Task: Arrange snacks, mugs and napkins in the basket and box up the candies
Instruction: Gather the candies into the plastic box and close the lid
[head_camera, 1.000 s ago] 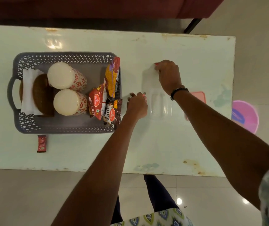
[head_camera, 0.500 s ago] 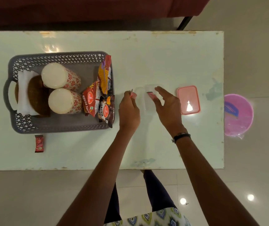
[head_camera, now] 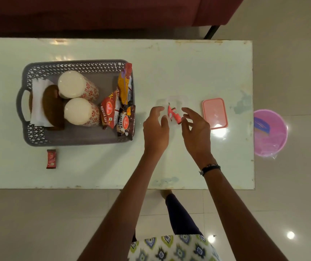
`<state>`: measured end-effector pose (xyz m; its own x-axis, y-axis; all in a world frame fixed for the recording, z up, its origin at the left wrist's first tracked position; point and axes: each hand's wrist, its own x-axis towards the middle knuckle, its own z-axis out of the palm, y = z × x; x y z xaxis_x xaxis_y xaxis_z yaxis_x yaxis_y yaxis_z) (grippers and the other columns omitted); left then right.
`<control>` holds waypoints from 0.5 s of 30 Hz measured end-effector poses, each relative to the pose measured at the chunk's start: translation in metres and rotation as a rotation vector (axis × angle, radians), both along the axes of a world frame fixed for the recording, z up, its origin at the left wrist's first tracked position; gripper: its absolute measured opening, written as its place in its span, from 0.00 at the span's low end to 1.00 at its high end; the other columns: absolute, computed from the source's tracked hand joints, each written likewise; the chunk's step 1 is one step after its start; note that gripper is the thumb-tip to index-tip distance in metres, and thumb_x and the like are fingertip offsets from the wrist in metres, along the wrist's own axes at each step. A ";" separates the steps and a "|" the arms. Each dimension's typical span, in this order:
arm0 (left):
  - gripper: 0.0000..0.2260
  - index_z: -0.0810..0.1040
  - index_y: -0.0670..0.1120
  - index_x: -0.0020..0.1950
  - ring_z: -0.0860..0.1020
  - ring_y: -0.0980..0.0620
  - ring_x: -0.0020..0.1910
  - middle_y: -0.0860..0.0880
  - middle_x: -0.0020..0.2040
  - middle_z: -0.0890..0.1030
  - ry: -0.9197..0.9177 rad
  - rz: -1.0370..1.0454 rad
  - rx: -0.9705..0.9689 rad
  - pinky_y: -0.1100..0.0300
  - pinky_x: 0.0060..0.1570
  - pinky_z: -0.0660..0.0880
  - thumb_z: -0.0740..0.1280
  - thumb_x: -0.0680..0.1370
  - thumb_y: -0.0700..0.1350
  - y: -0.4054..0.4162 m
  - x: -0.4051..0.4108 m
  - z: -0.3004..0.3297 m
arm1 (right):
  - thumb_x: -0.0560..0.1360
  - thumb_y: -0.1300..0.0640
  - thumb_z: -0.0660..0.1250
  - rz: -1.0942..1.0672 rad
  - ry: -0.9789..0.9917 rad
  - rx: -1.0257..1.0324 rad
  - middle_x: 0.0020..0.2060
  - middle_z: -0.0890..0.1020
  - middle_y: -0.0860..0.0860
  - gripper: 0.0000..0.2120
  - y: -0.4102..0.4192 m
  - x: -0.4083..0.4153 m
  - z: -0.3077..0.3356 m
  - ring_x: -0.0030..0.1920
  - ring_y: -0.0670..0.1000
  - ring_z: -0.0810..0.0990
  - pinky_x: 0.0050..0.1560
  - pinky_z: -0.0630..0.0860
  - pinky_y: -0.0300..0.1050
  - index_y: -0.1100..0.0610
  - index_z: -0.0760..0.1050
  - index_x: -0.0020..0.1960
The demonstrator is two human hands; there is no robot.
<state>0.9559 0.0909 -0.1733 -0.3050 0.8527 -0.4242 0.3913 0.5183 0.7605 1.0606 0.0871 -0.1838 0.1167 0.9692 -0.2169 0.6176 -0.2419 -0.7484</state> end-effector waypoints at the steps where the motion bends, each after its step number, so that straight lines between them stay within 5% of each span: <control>1: 0.13 0.72 0.42 0.64 0.74 0.49 0.64 0.45 0.64 0.77 -0.011 0.008 0.034 0.54 0.64 0.73 0.58 0.80 0.38 -0.004 -0.005 0.004 | 0.78 0.64 0.62 0.003 0.004 0.012 0.57 0.82 0.55 0.13 0.000 -0.005 0.004 0.55 0.53 0.81 0.57 0.79 0.49 0.60 0.75 0.62; 11: 0.08 0.75 0.43 0.56 0.79 0.53 0.52 0.47 0.53 0.81 -0.041 0.176 0.251 0.63 0.52 0.77 0.59 0.80 0.39 -0.058 -0.111 0.028 | 0.79 0.63 0.60 0.185 0.067 0.079 0.59 0.80 0.54 0.14 -0.008 -0.099 0.033 0.56 0.50 0.80 0.56 0.79 0.44 0.59 0.75 0.63; 15: 0.07 0.76 0.39 0.53 0.79 0.53 0.48 0.47 0.49 0.81 0.098 0.332 0.265 0.65 0.51 0.75 0.60 0.79 0.37 -0.095 -0.174 0.010 | 0.79 0.63 0.61 0.328 0.048 0.103 0.59 0.81 0.55 0.14 -0.022 -0.159 0.034 0.58 0.52 0.79 0.59 0.77 0.44 0.60 0.75 0.63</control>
<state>0.7821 -0.0044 -0.1634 -0.6088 0.7771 -0.1596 0.3129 0.4201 0.8518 0.9014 0.0649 -0.1503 -0.2127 0.9704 -0.1140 0.6134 0.0418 -0.7886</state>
